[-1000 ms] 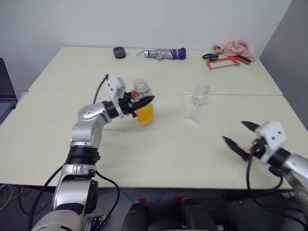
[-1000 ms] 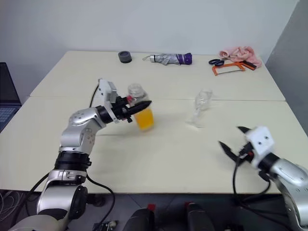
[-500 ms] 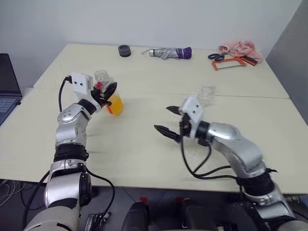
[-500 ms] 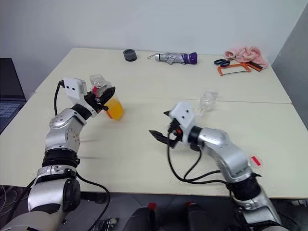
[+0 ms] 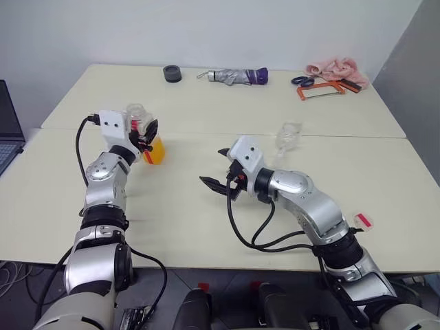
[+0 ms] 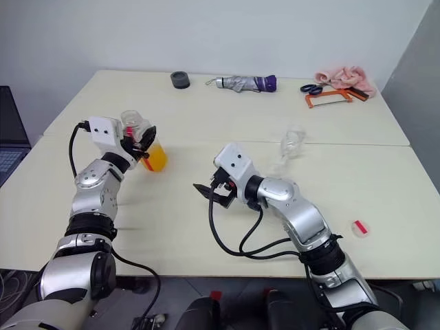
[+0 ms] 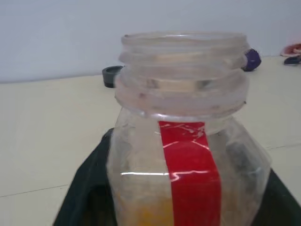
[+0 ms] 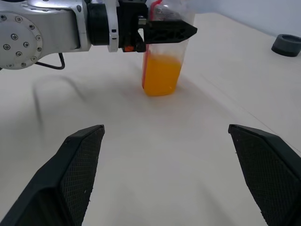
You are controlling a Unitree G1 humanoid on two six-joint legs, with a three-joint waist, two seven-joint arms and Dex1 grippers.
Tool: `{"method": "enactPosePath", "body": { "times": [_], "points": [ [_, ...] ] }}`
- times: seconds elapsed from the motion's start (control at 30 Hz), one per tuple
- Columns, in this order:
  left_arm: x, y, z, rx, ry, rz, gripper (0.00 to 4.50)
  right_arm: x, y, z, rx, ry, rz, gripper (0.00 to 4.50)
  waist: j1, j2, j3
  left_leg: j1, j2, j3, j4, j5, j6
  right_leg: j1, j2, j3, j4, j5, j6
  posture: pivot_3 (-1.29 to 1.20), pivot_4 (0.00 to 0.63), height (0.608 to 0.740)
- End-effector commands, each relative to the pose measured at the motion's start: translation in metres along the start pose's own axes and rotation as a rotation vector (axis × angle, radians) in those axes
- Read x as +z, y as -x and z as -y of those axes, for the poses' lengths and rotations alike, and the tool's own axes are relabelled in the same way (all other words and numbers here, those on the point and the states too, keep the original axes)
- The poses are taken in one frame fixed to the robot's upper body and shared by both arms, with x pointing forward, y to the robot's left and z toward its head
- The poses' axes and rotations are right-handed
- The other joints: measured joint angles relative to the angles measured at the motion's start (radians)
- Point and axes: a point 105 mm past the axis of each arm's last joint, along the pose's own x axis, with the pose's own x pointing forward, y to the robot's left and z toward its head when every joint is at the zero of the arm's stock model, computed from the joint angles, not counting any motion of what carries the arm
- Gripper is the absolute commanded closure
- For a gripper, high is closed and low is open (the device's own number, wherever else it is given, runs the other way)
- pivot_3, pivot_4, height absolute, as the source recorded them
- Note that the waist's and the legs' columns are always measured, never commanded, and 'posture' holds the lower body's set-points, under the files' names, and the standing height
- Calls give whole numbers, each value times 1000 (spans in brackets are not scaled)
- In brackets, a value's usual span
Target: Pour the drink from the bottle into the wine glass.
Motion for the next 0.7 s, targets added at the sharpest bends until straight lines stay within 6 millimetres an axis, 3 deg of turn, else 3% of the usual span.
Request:
{"method": "enactPosePath", "body": {
  "times": [0.03,0.1,0.7],
  "points": [
    [8,-1,2,5,-9,49,513,13,2,-2,11,35,47,0,0,0,0,0,0,0,0,0,0,0,0,0,0,0,0,0,150,740],
    [6,0,5,-4,-6,47,42,13,3,-2,8,34,45,0,0,0,0,0,0,0,0,0,0,0,0,0,0,0,0,0,150,740],
    [-19,26,12,59,-59,11,42,5,14,-8,21,13,5,0,0,0,0,0,1,0,0,0,0,0,-1,0,0,0,0,0,150,740]
  ]
}}
